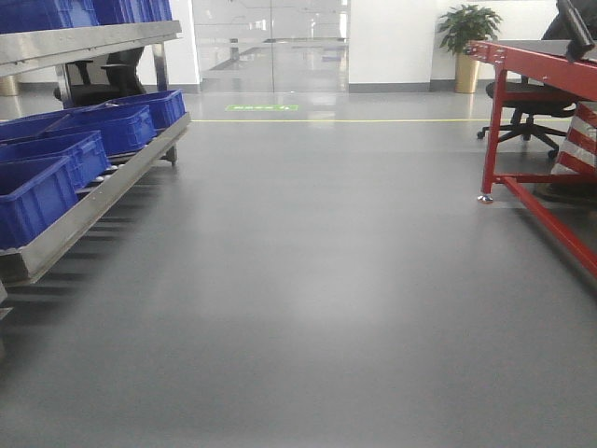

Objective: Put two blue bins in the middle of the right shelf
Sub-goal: 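Drive along the aisle carrying the light-blue bin in both grippers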

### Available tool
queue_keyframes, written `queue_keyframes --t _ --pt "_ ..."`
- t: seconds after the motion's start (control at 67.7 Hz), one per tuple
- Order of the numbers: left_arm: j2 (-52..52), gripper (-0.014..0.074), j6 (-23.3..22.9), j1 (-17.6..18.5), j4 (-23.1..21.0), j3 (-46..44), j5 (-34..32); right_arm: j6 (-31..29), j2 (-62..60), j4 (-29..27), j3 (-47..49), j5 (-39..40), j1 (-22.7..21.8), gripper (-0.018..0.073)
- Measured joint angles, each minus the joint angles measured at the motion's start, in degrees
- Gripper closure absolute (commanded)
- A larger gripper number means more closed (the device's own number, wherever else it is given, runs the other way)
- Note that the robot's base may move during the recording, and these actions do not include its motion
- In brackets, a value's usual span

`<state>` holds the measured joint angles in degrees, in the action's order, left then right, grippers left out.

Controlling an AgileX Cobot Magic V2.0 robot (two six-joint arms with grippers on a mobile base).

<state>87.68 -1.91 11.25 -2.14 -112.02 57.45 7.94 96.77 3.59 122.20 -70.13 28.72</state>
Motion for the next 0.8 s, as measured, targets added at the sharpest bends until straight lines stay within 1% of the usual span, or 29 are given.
queue_keyframes --t 0.798 --pt "0.0 0.0707 0.0 0.0 0.2 0.0 0.0 0.0 0.0 0.0 0.0 0.0 0.0 0.0713"
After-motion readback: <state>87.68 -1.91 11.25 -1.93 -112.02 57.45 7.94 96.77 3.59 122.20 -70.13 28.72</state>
